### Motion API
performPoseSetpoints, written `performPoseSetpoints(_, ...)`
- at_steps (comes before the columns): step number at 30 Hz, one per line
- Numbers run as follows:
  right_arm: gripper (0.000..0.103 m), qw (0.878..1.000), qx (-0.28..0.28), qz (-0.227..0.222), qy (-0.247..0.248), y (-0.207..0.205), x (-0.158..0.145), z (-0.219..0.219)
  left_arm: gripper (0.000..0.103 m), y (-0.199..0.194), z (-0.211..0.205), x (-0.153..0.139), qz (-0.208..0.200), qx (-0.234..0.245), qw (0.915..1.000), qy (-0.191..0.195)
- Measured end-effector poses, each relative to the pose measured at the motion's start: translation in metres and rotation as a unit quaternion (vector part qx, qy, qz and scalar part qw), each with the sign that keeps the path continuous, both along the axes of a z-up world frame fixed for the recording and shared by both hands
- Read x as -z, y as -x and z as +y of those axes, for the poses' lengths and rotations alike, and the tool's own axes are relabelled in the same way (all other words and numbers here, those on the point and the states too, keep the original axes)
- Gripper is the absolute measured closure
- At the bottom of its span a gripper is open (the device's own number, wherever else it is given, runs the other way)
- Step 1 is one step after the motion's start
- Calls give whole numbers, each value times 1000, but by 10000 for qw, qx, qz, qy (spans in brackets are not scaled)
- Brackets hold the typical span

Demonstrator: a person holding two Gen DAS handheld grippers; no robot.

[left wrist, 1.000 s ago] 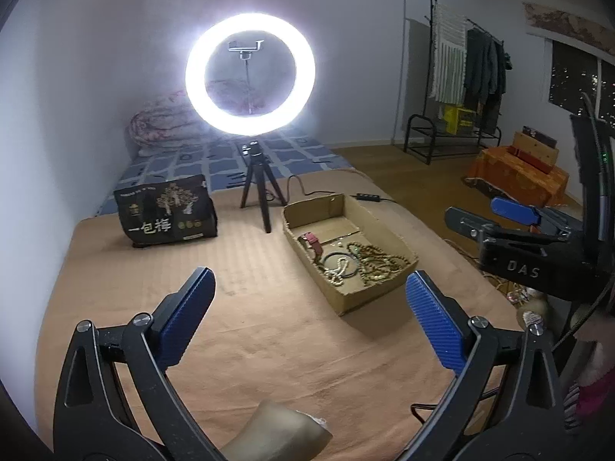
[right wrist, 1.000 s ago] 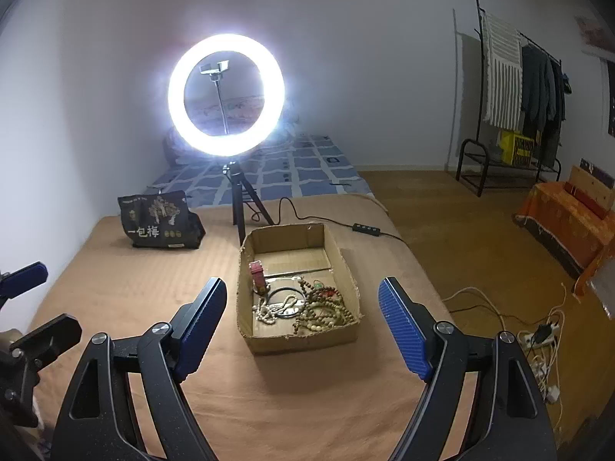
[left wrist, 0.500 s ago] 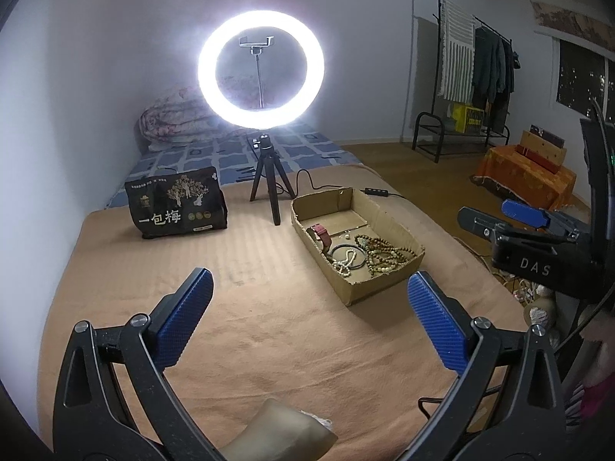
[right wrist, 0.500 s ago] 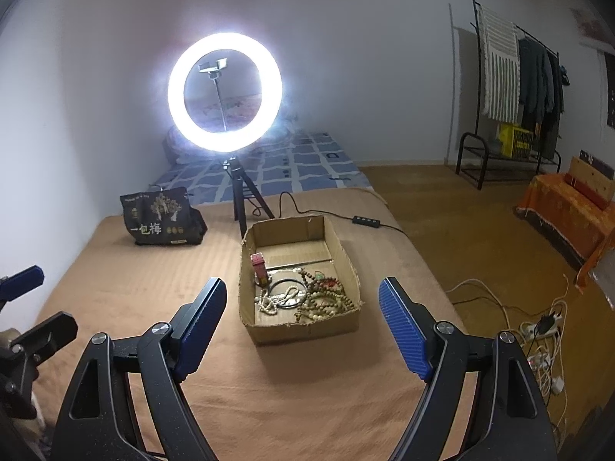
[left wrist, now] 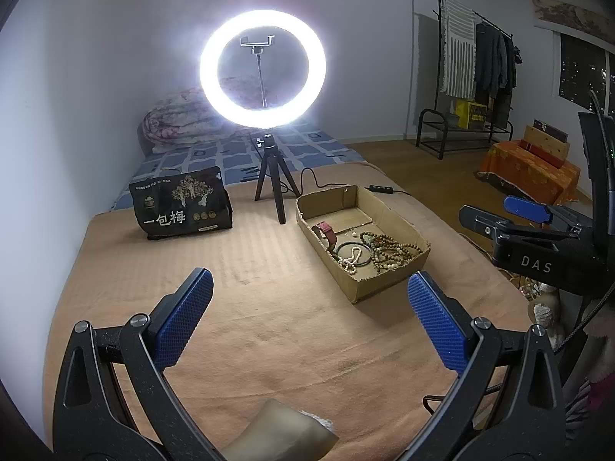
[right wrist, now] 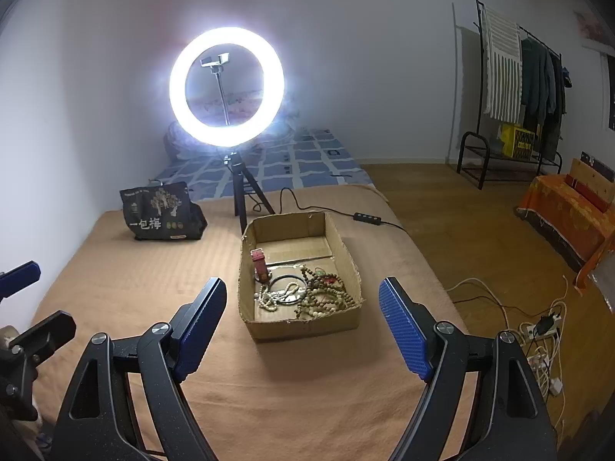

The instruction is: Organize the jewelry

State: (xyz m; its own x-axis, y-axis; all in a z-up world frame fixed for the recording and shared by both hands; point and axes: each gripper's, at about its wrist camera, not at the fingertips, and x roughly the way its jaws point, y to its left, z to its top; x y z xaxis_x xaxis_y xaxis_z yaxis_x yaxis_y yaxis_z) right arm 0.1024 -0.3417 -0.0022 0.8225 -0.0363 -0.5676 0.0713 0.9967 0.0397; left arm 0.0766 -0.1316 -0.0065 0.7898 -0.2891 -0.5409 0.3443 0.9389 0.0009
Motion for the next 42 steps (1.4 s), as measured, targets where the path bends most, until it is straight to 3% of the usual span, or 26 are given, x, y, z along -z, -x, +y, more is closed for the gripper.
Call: performPoseSetpoints(42, 21, 10000, -56, 37, 23, -2, 3, 3, 0, 1, -3, 0, -35, 4, 10000, -27)
